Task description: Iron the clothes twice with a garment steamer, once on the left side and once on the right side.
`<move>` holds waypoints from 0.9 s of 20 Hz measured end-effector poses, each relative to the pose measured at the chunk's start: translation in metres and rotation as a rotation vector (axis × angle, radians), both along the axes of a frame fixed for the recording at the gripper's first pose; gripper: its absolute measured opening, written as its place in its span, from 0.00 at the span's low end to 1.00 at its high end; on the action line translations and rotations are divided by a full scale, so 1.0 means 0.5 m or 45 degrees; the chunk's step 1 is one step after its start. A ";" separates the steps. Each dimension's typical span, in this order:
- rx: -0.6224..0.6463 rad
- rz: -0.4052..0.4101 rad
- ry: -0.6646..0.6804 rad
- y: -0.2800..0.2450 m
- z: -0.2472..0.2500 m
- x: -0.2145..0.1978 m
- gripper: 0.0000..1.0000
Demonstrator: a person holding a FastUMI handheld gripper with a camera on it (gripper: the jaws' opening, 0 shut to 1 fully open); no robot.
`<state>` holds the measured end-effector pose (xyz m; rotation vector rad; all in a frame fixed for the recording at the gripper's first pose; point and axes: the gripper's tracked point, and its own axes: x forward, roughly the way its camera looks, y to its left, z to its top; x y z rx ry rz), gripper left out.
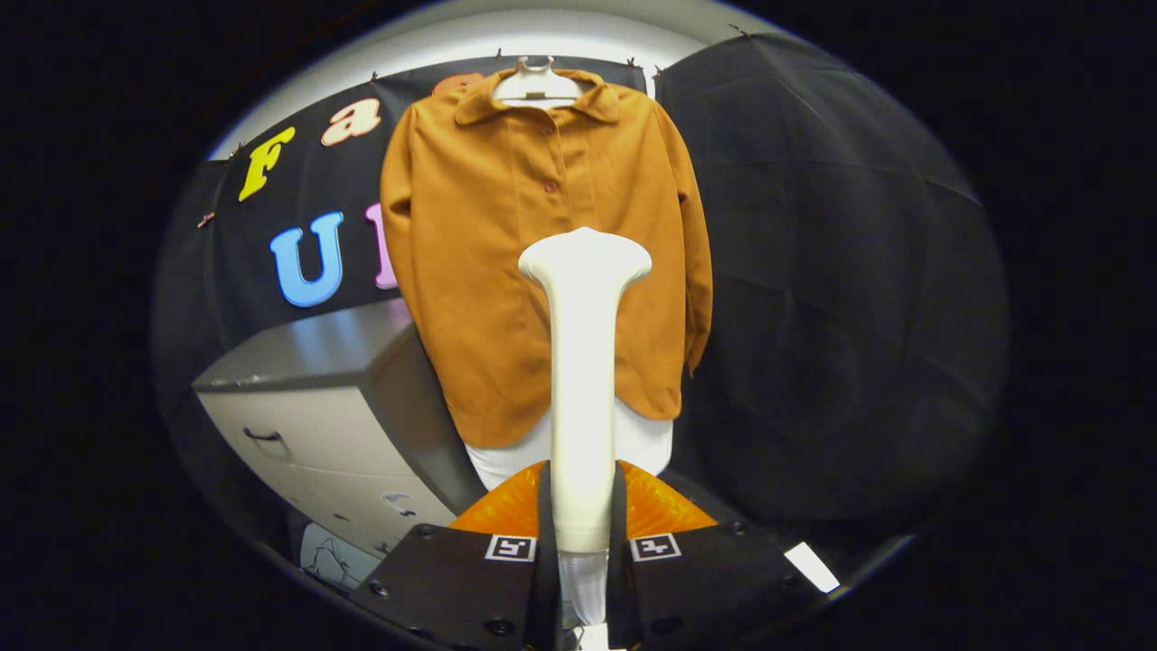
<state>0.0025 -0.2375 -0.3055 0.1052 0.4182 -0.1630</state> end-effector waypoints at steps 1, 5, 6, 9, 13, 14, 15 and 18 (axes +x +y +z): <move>0.005 0.006 -0.061 0.024 0.058 0.020 0.23; -0.016 0.053 -0.225 0.107 0.234 0.080 0.23; -0.012 0.068 -0.266 0.134 0.278 0.093 0.23; 0.010 0.107 -0.357 0.210 0.391 0.124 0.23; 0.015 0.169 -0.429 0.306 0.478 0.138 0.23; 0.006 0.179 -0.445 0.324 0.492 0.141 0.23; -0.003 0.186 -0.459 0.341 0.503 0.141 0.22; -0.002 0.193 -0.475 0.383 0.527 0.139 0.23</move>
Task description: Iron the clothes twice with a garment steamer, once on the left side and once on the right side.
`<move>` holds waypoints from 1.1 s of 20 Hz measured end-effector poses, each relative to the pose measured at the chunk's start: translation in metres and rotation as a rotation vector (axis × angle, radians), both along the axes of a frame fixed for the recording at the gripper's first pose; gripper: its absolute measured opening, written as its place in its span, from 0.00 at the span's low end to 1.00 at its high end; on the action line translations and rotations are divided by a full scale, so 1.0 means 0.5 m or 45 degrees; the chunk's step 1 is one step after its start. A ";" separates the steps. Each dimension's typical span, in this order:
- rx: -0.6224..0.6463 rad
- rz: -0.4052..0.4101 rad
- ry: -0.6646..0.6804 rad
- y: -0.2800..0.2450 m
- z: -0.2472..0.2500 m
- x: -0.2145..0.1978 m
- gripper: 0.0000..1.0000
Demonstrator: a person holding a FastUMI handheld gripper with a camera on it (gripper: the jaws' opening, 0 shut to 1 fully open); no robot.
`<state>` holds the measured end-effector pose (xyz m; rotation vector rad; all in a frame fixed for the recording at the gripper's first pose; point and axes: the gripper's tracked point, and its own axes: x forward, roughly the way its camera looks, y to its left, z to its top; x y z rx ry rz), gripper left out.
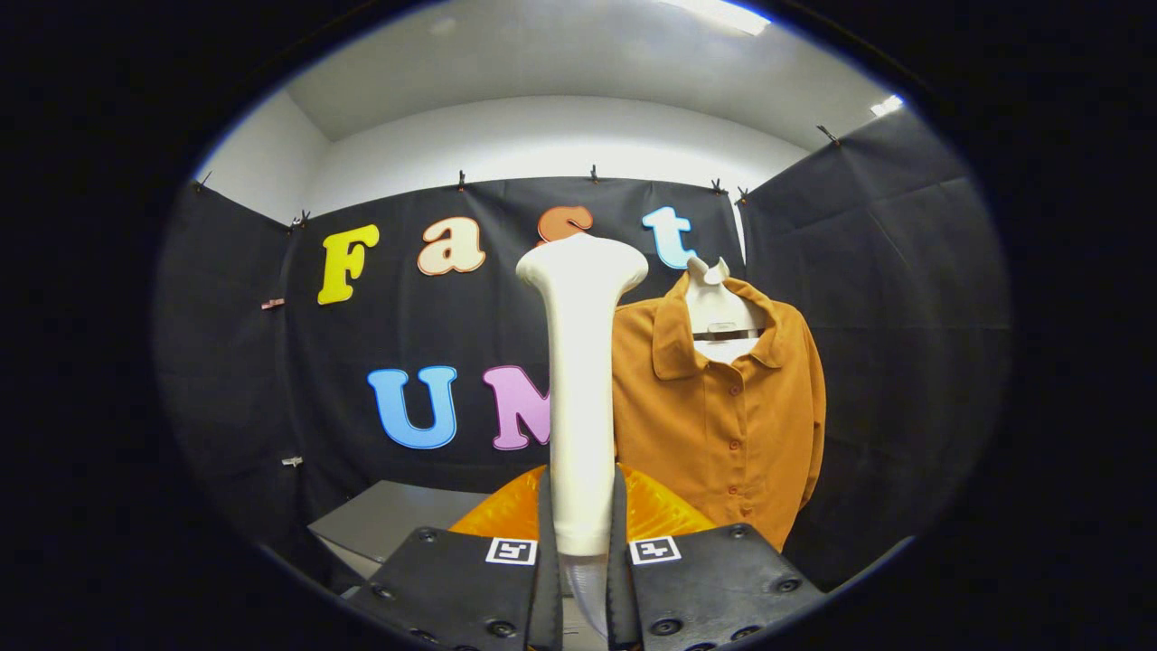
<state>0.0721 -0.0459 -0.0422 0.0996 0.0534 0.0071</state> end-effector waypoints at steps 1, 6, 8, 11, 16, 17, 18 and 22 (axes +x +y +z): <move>-0.002 -0.004 -0.002 0.008 0.006 -0.003 0.23; 0.000 0.001 -0.019 0.024 0.021 -0.029 0.23; -0.005 -0.004 -0.016 0.022 0.019 -0.035 0.22; -0.002 -0.016 -0.026 0.014 0.023 -0.037 0.23; -0.022 -0.028 -0.052 0.002 0.039 -0.040 0.22; -0.020 -0.026 -0.051 0.004 0.037 -0.040 0.22; -0.016 -0.021 -0.049 0.006 0.035 -0.039 0.22; -0.019 -0.018 -0.038 0.000 0.030 -0.036 0.23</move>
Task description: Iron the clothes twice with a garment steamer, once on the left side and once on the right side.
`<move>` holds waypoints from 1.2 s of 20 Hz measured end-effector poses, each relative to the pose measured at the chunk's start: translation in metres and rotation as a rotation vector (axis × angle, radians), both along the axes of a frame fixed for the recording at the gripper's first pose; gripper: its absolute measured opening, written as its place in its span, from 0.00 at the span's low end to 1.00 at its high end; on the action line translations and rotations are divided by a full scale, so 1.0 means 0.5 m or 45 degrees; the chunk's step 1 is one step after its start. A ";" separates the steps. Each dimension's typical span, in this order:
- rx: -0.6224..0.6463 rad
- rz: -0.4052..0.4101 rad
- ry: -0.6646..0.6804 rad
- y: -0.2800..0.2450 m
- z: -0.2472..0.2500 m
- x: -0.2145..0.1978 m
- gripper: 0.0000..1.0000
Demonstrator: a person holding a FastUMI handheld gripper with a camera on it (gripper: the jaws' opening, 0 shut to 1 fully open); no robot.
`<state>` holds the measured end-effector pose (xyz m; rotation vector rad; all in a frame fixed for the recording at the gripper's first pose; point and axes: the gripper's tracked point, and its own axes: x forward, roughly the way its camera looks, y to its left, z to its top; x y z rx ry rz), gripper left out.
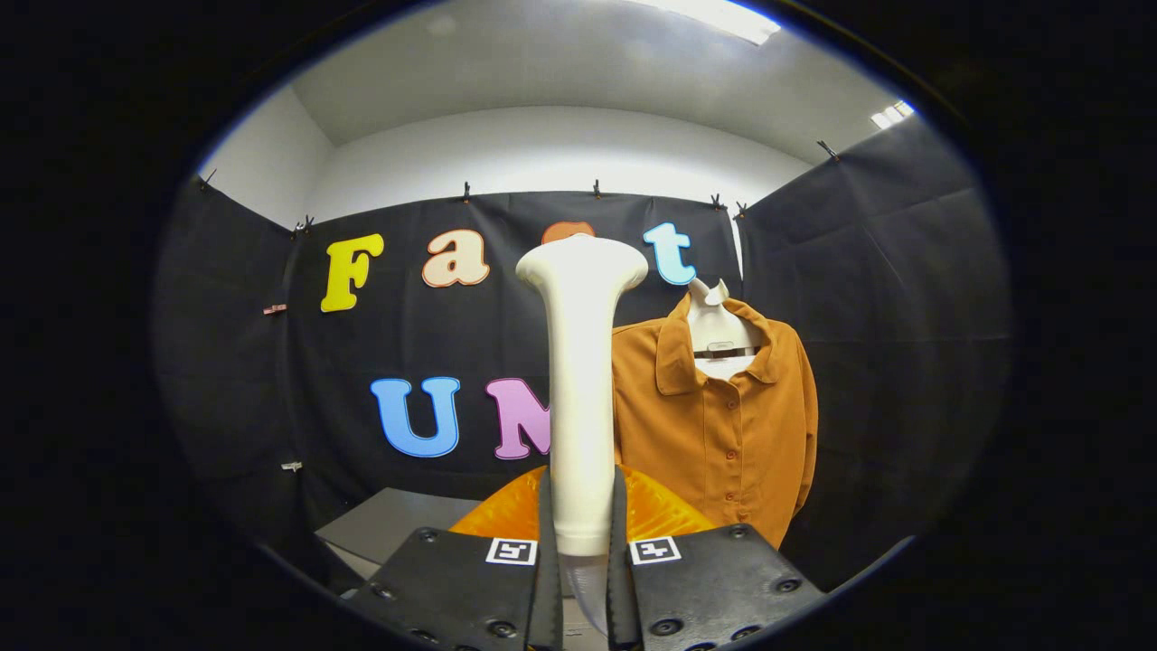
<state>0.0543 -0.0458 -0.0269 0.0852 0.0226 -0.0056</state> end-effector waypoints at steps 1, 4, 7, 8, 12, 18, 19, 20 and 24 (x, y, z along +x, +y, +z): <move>0.001 -0.001 0.003 -0.001 -0.001 0.001 0.23; 0.000 -0.007 -0.004 -0.006 0.003 0.004 0.22; -0.004 -0.010 -0.010 -0.012 0.008 0.004 0.22; -0.003 -0.012 -0.013 -0.014 0.010 0.005 0.23; 0.002 -0.016 -0.017 -0.020 0.013 0.002 0.22; -0.002 -0.022 -0.008 -0.025 0.005 0.000 0.22; -0.003 -0.022 -0.008 -0.024 0.004 0.001 0.22; -0.005 -0.021 -0.008 -0.023 0.004 0.001 0.22; -0.003 -0.009 -0.012 -0.012 0.004 0.000 0.22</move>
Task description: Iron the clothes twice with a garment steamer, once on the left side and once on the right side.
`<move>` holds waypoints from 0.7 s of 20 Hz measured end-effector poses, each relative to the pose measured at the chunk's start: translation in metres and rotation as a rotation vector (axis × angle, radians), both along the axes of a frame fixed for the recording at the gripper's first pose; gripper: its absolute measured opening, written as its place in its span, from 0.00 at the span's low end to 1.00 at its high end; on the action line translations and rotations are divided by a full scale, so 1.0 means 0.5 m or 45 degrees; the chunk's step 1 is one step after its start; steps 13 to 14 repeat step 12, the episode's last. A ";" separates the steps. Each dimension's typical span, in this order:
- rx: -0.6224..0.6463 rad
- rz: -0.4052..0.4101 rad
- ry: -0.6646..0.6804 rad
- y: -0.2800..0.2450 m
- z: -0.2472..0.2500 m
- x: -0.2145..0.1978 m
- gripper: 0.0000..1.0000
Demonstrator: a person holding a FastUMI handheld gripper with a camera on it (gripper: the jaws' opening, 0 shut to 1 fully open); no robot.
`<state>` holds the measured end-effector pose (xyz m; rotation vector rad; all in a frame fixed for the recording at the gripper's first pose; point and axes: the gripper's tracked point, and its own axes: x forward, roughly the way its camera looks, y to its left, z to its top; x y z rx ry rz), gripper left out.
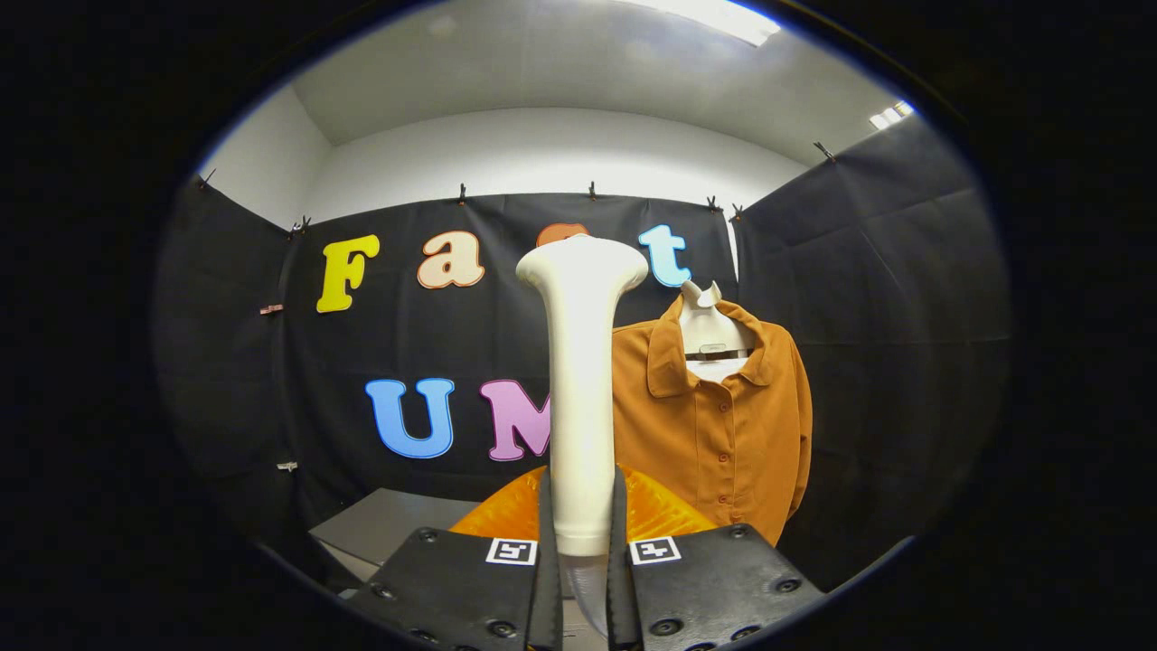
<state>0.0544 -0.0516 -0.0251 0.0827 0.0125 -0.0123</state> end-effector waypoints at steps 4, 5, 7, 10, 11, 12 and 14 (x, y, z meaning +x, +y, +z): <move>-0.002 0.007 0.002 0.008 -0.001 0.007 0.22; 0.000 0.008 0.003 0.011 0.000 0.008 0.22; 0.000 0.010 0.007 0.011 -0.001 0.009 0.22; -0.004 0.011 0.012 0.017 -0.005 0.012 0.22; -0.004 0.010 0.013 0.018 -0.006 0.014 0.22; -0.004 0.010 0.017 0.018 -0.008 0.014 0.22; -0.004 0.010 0.017 0.018 -0.008 0.014 0.22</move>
